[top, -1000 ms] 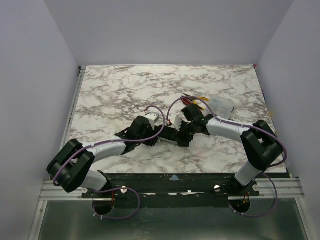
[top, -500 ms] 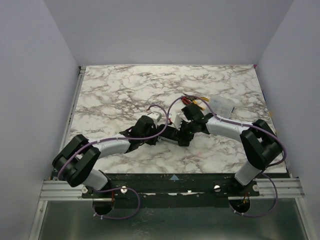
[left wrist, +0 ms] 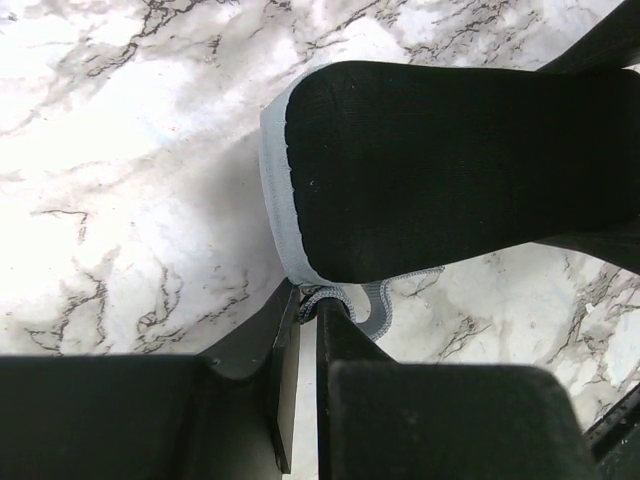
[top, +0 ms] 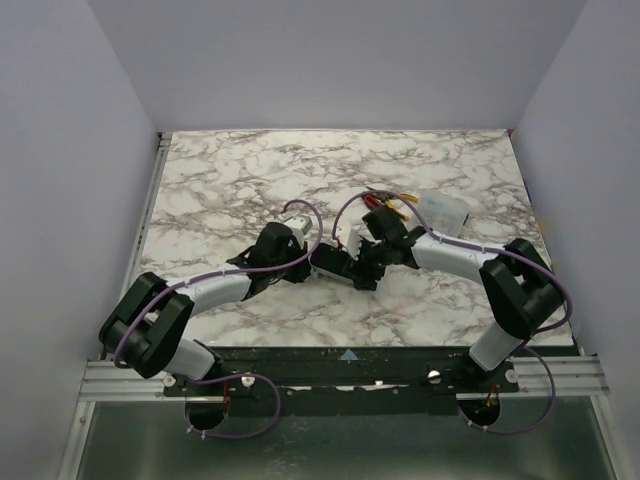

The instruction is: Open the umbrella

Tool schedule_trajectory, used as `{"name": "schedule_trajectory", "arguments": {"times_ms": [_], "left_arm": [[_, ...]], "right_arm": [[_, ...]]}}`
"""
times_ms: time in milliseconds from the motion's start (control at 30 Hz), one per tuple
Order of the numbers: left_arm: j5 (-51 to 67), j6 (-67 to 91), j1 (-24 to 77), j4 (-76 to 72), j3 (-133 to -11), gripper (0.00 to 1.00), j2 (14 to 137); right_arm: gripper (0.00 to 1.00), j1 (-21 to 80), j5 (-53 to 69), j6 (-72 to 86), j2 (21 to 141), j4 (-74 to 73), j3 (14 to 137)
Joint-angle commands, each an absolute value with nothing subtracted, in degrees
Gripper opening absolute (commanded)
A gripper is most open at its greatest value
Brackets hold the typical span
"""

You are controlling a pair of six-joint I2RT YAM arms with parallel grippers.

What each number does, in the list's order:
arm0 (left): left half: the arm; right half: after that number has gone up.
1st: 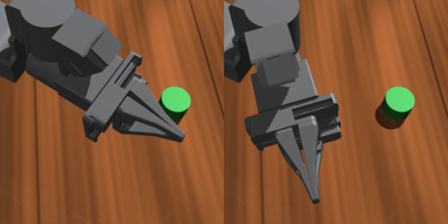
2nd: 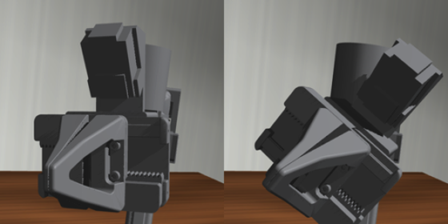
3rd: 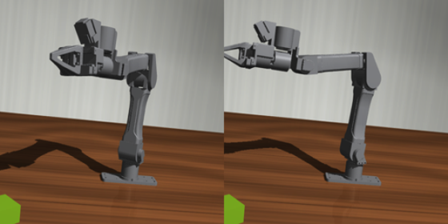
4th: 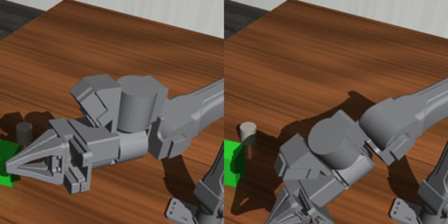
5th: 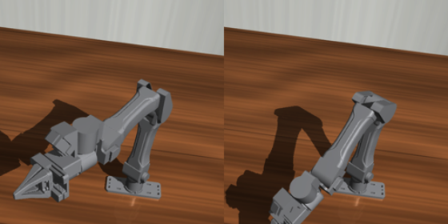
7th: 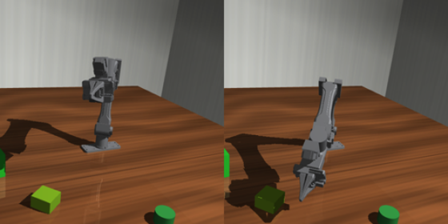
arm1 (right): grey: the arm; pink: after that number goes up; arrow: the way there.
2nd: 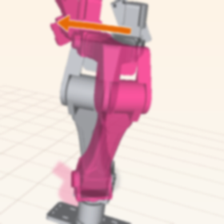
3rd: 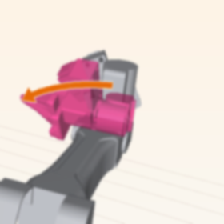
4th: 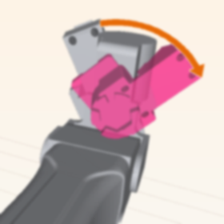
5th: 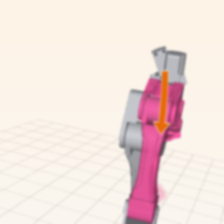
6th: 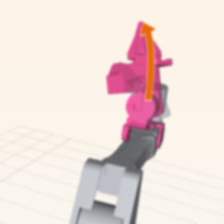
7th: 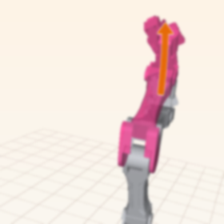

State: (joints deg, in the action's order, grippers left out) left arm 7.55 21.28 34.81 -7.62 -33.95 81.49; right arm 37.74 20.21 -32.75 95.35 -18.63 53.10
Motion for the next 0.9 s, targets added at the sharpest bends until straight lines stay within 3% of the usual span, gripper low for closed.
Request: {"name": "schedule_trajectory", "arguments": {"times_ms": [0, 367, 533, 600, 667, 700, 867], "left_arm": [[-1.6, 17.2, 28.5, -14.2, -33.8, 0.0, 78.6], [7.1, 14.9, 27.5, -12.7, -34.2, 0.0, 76.3], [18.6, 12.3, 28.5, -15.6, -33.9, 0.0, 77.1], [21.6, 10.6, 29.6, -15.7, -33.2, 0.14, 75.4], [22.0, 10.9, 29.9, -15.2, -32.1, 0.39, 73.8], [21.3, 11.5, 30.1, -14.6, -31.9, 0.46, 73.5], [22.0, 12.0, 32.3, -14.2, -30.7, 0.49, 75.3]], "right_arm": [[0.03, 38.5, 25.9, -40.4, 96.2, -34.0, 49.7], [0.0, 34.3, 24.9, -53.6, 95.2, -39.2, 50.0], [0.0, 34.4, 23.8, -57.4, 97.6, -38.3, 53.4], [0.0, 34.4, 23.6, -58.0, 99.2, -38.7, 55.3], [0.0, 34.4, 22.9, -59.3, 98.4, -36.8, 54.7], [0.01, 34.4, 22.4, -59.9, 97.8, -35.7, 53.9], [0.01, 34.3, 21.8, -62.8, 96.5, -32.6, 51.7]]}}
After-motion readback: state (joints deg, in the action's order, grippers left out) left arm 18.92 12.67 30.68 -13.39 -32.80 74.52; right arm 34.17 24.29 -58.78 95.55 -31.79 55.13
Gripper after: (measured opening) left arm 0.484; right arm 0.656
